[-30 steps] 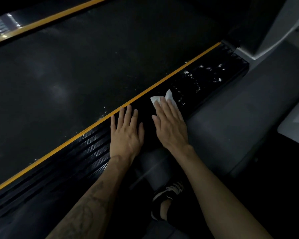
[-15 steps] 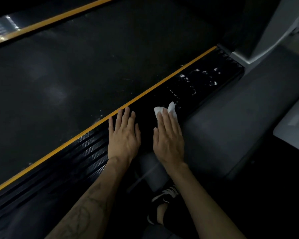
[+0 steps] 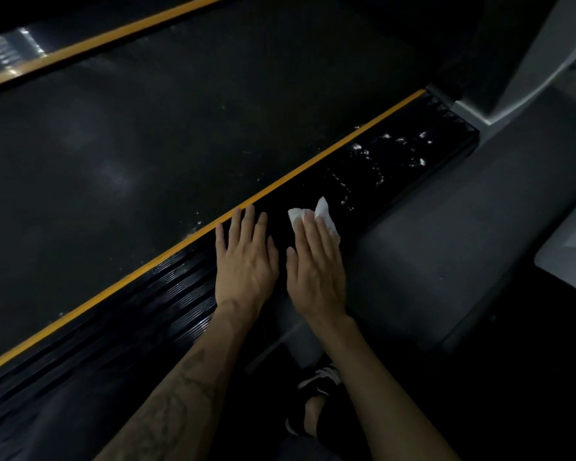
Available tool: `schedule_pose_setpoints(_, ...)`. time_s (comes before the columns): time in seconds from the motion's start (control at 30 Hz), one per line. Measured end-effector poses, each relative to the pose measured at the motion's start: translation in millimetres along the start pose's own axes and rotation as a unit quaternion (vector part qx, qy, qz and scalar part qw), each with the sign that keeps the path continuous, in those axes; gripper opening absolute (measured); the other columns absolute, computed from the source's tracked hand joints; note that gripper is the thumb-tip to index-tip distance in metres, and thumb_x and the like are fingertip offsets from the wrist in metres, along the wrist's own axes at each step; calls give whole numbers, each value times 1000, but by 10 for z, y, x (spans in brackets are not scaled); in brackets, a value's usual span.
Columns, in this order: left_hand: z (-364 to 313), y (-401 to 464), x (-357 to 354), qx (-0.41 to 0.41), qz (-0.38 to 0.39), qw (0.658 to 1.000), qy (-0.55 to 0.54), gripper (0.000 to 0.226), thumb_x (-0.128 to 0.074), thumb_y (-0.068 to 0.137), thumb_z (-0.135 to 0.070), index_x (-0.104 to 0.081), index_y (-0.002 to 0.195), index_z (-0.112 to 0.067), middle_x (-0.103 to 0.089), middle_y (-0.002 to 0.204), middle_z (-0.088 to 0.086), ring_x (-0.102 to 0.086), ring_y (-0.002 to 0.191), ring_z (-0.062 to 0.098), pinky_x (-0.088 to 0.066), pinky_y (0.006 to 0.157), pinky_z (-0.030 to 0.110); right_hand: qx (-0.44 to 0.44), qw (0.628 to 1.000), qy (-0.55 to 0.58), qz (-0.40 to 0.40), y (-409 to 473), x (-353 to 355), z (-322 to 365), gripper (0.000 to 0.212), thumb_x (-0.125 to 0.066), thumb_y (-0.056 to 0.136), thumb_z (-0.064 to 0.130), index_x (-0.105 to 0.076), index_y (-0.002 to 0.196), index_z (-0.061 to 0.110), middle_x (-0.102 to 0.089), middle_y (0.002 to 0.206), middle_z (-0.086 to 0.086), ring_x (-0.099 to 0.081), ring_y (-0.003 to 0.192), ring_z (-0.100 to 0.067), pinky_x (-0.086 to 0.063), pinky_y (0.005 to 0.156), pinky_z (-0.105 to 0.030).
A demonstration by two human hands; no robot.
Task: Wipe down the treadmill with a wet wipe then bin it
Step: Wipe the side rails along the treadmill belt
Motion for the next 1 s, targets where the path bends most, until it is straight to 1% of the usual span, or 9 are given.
schedule_pose_setpoints(0.1, -8, 11, -2, -8, -1, 1000, 4, 63, -14, 106, -45, -31, 160, -17, -18, 171, 7, -3, 159, 22, -5, 129, 52, 38, 999, -4, 4, 143, 34, -183, 53, -33, 110, 32, -39, 156, 6, -32, 165, -13, -23, 156, -26, -29, 123, -50)
schedule_pose_setpoints(0.27, -30, 4, 13, -3, 6, 1000, 2, 64, -14, 106, -45, -28, 161, -18, -14, 172, 6, 0, 159, 21, -4, 129, 51, -24, 999, 41, -23, -165, 95, -106, 53, -33, 110, 28, -37, 155, 1, -29, 165, -16, -18, 157, -28, -30, 123, -49)
schedule_pose_setpoints(0.33, -20, 24, 12, -3, 7, 1000, 1, 63, -15, 106, -45, -28, 161, -17, -14, 172, 6, 0, 159, 21, -4, 129, 51, -5, 998, 58, -19, -133, 64, 13, 53, -35, 109, 29, -38, 155, 2, -31, 165, -16, -20, 156, -28, -29, 123, -50)
schedule_pose_setpoints(0.43, -19, 26, 18, -1, 4, 1000, -1, 63, -15, 106, -45, -30, 161, -17, -15, 171, 6, -1, 160, 21, -3, 129, 50, 22, 999, 23, -11, 56, 46, -82, 53, -36, 109, 31, -41, 154, 5, -33, 164, -14, -24, 155, -27, -26, 124, -51)
schedule_pose_setpoints(0.5, -13, 12, 17, 0, 3, 1000, -1, 63, -15, 105, -45, -29, 161, -18, -15, 172, 5, -1, 160, 20, -3, 129, 50, 3, 1000, 7, -18, 43, 69, -193, 52, -35, 110, 31, -40, 155, 6, -32, 165, -13, -23, 156, -27, -26, 124, -51)
schedule_pose_setpoints(0.6, -20, 14, 26, 0, 6, 1000, -1, 64, -14, 105, -46, -28, 162, -19, -14, 172, 4, 0, 160, 20, -2, 129, 49, -36, 998, 43, -26, -160, 100, -170, 53, -36, 109, 29, -37, 156, 5, -28, 166, -13, -17, 157, -26, -25, 125, -51)
schedule_pose_setpoints(0.7, -20, 36, 25, 1, 7, 1000, -2, 64, -15, 105, -45, -27, 162, -19, -12, 172, 4, 1, 160, 19, -2, 129, 49, -10, 998, 66, -3, -124, 53, -74, 54, -35, 109, 30, -36, 157, 5, -27, 167, -12, -15, 158, -25, -22, 125, -51)
schedule_pose_setpoints(0.8, -28, 32, 21, -1, 3, 1000, 1, 64, -13, 105, -46, -27, 162, -19, -13, 172, 5, 1, 160, 20, -3, 129, 50, 21, 999, 27, 8, 94, 58, -216, 54, -31, 110, 34, -38, 157, 8, -29, 167, -10, -18, 157, -24, -21, 126, -52)
schedule_pose_setpoints(1.0, -39, 38, 13, 0, 24, 1000, 3, 67, -10, 104, -49, -22, 163, -21, -6, 173, 2, 6, 159, 18, -1, 129, 50, -57, 997, 57, -19, -148, 99, -227, 55, -34, 109, 32, -37, 156, 5, -28, 167, -12, -15, 158, -25, -19, 127, -49)
Point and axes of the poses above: each hand's wrist, its own y-axis towards the middle knuckle, its own x-axis out of the back of the hand, z = x × y, the point moved 7 cm from there along y, towards the middle knuckle
